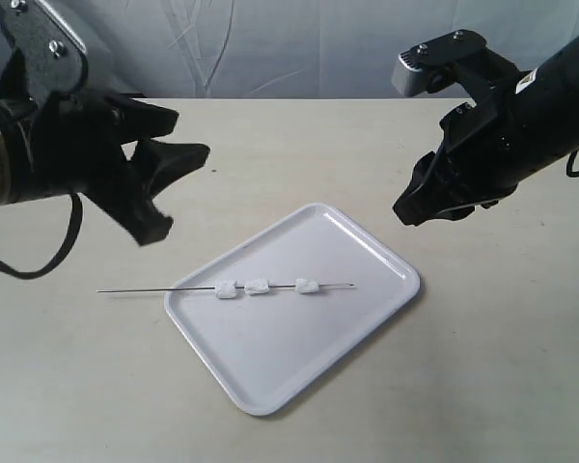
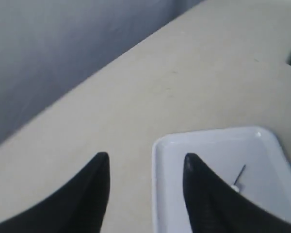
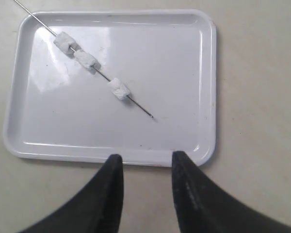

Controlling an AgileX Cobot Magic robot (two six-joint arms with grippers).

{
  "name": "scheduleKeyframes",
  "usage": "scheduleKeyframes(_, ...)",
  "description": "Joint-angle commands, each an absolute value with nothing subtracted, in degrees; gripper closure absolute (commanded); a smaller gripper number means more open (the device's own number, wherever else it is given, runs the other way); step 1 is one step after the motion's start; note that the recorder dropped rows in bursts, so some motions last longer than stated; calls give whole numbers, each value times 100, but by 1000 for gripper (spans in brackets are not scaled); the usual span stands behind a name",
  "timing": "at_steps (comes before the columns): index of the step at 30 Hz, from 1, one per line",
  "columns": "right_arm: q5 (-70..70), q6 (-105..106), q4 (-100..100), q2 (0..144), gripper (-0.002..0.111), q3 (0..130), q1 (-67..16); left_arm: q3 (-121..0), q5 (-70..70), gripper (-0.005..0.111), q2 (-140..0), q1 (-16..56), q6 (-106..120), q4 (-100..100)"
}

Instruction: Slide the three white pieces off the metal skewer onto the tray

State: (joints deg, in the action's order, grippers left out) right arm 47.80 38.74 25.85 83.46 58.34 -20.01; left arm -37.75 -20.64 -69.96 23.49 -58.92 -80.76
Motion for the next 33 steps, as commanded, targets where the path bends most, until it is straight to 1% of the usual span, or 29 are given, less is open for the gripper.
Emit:
scheduleKeyframes(1, 4733, 3907, 2600, 8359, 75, 5865, -2007, -3886, -2574, 61, -6871, 2382, -4305, -9732)
scheduleKeyframes(5, 4733, 3907, 2600, 8359, 75, 5865, -2007, -3886, -2405, 61, -6857, 2382, -3303, -9995)
scheduleKeyframes(7, 4733, 3907, 2600, 8359, 75, 5865, -2007, -3886, -2204, 61, -6857, 2382, -3334, -9784)
scheduleKeyframes(11, 4557, 3907, 2600, 8359, 75, 5865, -2007, -3886, -1645, 61, -6857, 2382, -3388, -8718)
scheduleKeyframes(26, 4557, 3897, 2641, 8359, 75, 5865, -2007, -3886, -1651, 61, -6857, 2382, -3398, -8656)
scheduleKeyframes(30, 4545, 3898, 2641, 8359, 75, 5865, -2007, -3866, -1116, 61, -6844, 2382, -3488, -8644)
scheduleKeyframes(33, 4545, 3898, 2641, 8359, 75, 5865, -2007, -3866, -1053, 61, -6855, 2382, -3488, -8231)
